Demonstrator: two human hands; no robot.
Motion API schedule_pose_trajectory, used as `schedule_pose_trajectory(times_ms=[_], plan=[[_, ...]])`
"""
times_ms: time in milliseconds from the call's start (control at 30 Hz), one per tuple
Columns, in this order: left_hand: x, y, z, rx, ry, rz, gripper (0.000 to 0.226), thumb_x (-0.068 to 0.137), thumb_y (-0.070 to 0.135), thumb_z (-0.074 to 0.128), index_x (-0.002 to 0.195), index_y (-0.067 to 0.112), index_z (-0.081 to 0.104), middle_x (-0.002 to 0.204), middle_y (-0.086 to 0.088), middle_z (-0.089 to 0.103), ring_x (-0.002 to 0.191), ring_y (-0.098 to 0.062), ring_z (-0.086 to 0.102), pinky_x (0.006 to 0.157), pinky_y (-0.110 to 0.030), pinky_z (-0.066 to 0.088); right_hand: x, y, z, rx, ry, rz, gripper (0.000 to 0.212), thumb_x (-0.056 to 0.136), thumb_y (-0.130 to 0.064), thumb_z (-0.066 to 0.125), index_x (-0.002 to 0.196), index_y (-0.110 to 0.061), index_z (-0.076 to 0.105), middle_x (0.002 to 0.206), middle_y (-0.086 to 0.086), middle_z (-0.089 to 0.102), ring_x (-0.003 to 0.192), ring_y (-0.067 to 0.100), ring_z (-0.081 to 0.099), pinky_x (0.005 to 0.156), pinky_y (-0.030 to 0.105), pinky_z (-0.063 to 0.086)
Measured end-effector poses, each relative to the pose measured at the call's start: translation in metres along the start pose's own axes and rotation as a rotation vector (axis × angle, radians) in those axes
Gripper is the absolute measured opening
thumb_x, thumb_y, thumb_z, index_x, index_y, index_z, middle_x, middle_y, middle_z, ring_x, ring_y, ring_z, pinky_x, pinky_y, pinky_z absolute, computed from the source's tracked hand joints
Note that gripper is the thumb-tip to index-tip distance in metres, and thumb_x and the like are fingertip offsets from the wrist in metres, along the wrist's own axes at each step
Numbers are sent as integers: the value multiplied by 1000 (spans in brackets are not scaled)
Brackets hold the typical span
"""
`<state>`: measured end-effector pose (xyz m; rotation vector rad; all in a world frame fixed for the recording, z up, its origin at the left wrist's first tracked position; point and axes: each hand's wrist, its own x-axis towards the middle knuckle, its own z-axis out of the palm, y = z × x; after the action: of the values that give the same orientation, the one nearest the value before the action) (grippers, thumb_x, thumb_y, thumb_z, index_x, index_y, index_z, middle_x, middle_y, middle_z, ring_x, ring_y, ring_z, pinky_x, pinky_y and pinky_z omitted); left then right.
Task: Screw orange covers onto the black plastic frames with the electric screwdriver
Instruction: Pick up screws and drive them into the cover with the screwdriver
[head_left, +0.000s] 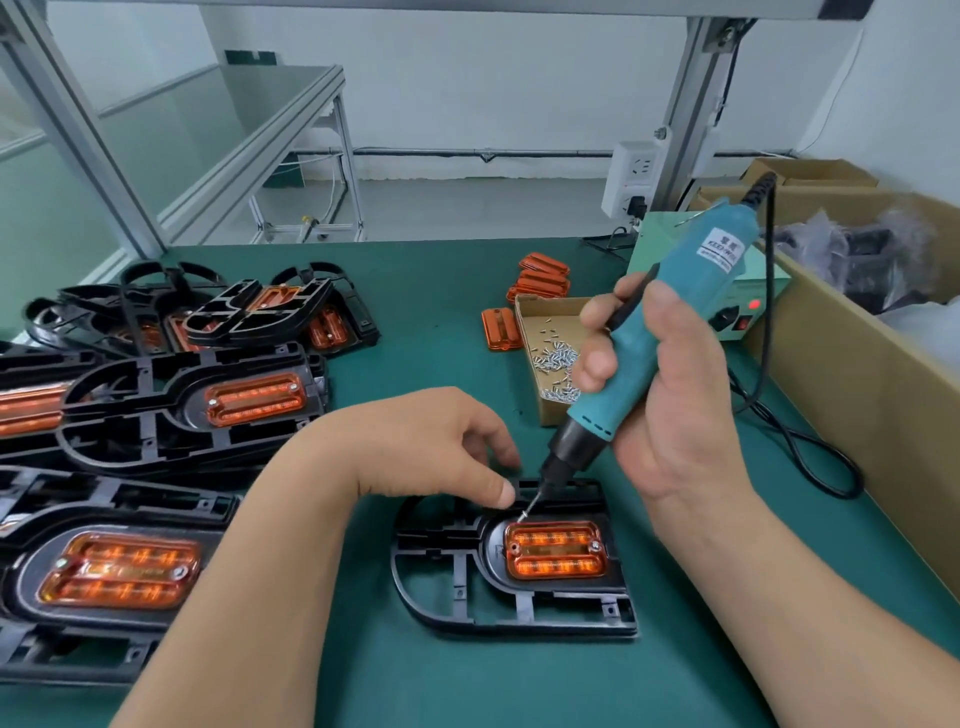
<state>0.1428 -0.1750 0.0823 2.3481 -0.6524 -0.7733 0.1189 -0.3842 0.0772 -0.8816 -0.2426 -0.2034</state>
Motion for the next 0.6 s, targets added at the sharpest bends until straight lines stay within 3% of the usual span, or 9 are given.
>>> schedule_pose_trajectory(times_ms=[167,367,600], plan=[[0,1,1,-18,-4,-4,39,75,55,79,112,40,76,94,12,76,86,-4,70,84,-28,54,-6,0,5,-26,-113,1,13,107,-23,48,107,-14,56,89,8,66,54,14,54,52,26,46],[4,-2,3,-62,9,0,22,82,40,86,102,33,78,90,12,78,85,-5,72,86,-27,56,-10,2,9,-49,-194,-8,16,101,-26,53,109,-12,55,89,9,68,51,15,56,52,26,48],[1,5,3,-44,17,2,18,84,35,87,99,30,79,92,5,79,88,-14,73,93,-39,59,-12,2,13,-111,-259,-28,20,102,-28,63,110,-11,55,91,9,69,51,17,57,54,27,48]])
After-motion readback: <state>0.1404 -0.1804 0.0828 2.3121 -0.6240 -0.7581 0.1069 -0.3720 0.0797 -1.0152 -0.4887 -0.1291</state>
